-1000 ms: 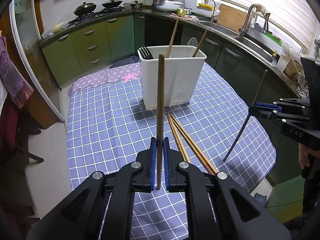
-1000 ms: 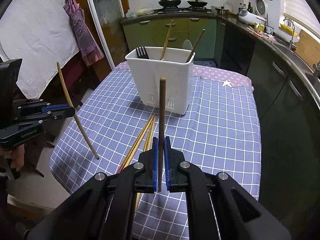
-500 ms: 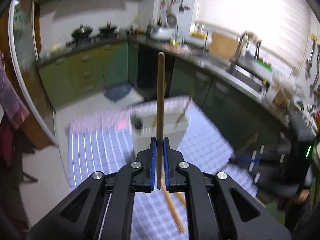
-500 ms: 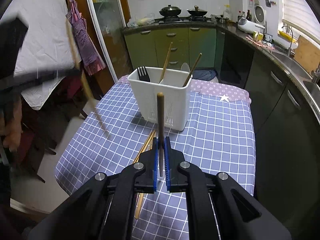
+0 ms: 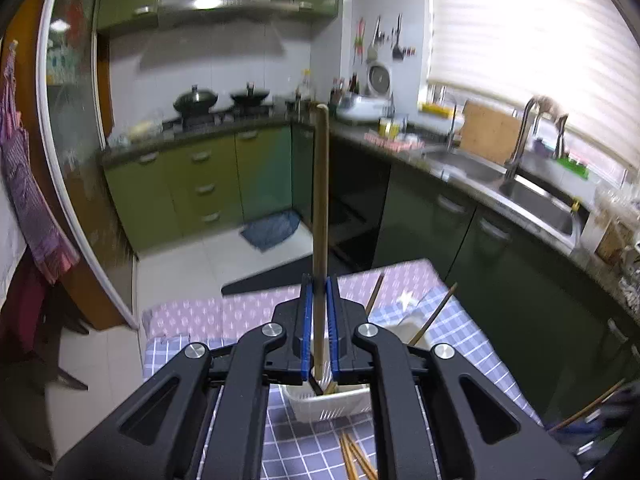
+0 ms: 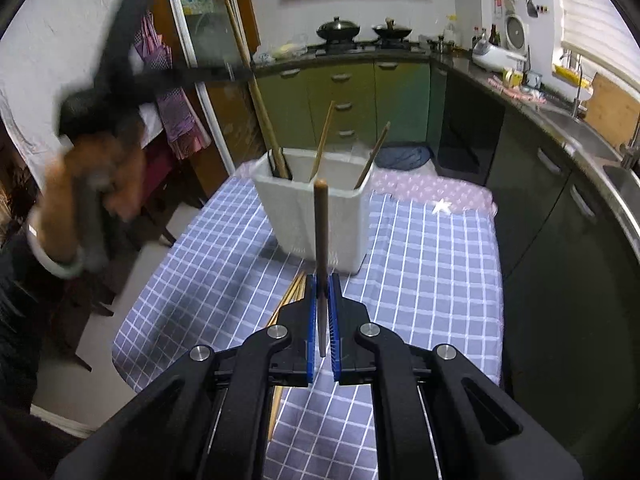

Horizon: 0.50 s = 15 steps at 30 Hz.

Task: Organize utensils
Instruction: 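Carry both chopsticks over the caddy and release them inside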

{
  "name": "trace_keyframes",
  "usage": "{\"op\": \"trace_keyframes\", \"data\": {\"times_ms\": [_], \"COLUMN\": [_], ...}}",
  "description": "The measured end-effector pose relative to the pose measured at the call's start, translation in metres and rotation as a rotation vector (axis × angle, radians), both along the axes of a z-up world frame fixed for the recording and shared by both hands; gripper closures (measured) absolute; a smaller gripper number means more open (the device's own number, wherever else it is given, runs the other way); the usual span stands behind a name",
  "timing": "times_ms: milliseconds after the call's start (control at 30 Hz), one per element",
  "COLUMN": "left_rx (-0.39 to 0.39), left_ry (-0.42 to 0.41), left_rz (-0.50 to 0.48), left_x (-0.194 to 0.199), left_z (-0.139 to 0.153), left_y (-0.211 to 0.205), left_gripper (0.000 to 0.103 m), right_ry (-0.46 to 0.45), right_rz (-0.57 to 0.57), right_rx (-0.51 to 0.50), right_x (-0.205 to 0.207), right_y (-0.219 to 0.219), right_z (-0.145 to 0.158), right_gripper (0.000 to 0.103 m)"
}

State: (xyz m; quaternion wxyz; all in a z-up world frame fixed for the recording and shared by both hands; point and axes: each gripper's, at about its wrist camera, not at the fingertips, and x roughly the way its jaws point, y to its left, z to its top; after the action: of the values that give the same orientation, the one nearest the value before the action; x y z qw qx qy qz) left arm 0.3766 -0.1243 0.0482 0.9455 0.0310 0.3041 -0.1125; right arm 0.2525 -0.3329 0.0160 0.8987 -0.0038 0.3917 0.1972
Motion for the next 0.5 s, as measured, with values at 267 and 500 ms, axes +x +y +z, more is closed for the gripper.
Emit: {"op": "trace_keyframes", "data": {"times_ms": [267, 500], "left_rx": [0.024, -0.028], "left_ry": [0.106, 0.063], "left_rz": [0.003, -0.014], "left_x": [0.004, -0.032], "left_z": [-0.034, -0.01], "left_y": [0.003, 0.027], "left_gripper": [0.09, 0.08], "right_ry": [-0.085, -0.188], "right_rz": [-0.019, -0.084], "right_rx": [0.115, 0.218], "right_x": [0.027, 0.073], "right_y": [-0.006, -0.006], "right_z": [0.064, 0.107], "right_gripper": [0.096, 0.096]}}
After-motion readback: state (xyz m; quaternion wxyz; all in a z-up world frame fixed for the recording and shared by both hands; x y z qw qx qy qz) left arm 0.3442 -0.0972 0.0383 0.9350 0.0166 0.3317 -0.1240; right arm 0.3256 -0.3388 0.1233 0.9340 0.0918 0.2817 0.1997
